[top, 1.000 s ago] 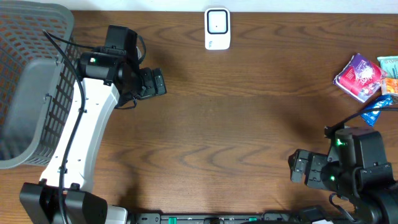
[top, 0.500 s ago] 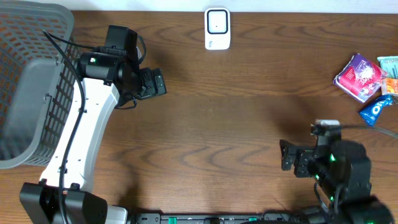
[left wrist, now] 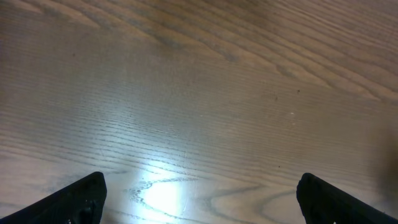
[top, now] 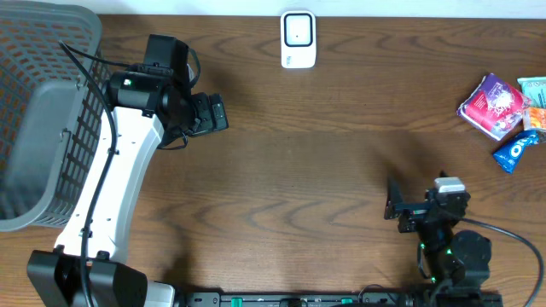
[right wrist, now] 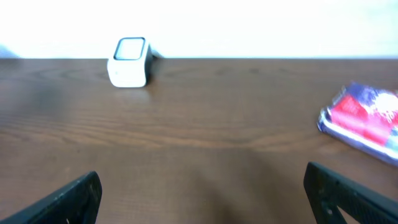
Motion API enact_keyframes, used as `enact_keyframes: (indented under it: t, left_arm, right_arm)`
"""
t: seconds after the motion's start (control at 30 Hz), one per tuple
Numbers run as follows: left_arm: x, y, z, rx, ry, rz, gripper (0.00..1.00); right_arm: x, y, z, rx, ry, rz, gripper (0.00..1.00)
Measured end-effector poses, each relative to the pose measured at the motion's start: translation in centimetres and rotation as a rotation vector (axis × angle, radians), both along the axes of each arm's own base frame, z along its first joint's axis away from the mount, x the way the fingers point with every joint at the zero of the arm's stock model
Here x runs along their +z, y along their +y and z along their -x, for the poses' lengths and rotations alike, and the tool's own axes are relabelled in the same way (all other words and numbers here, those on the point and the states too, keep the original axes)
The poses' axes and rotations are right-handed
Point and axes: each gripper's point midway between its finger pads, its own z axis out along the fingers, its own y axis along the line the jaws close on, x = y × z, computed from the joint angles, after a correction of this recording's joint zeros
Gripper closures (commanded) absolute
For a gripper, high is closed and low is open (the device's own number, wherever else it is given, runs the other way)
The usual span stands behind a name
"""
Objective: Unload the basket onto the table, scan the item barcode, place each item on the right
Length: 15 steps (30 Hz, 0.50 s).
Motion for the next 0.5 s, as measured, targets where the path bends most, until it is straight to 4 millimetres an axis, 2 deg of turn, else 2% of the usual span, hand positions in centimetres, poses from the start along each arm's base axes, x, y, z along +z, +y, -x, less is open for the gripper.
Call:
enact_keyframes:
  t: [0.23, 0.5]
  left_arm:
    - [0.0, 0.0, 0.0, 0.000, 0.000, 0.000, 0.02]
    - [0.0, 0.0, 0.0, 0.000, 0.000, 0.000, 0.02]
  right_arm:
    - [-1.1, 0.5, -1.0, 0.031, -0.108, 0.019, 0.01]
    - [-2.0, 0.7, -0.9, 0.042, -0.126, 0.022, 0.01]
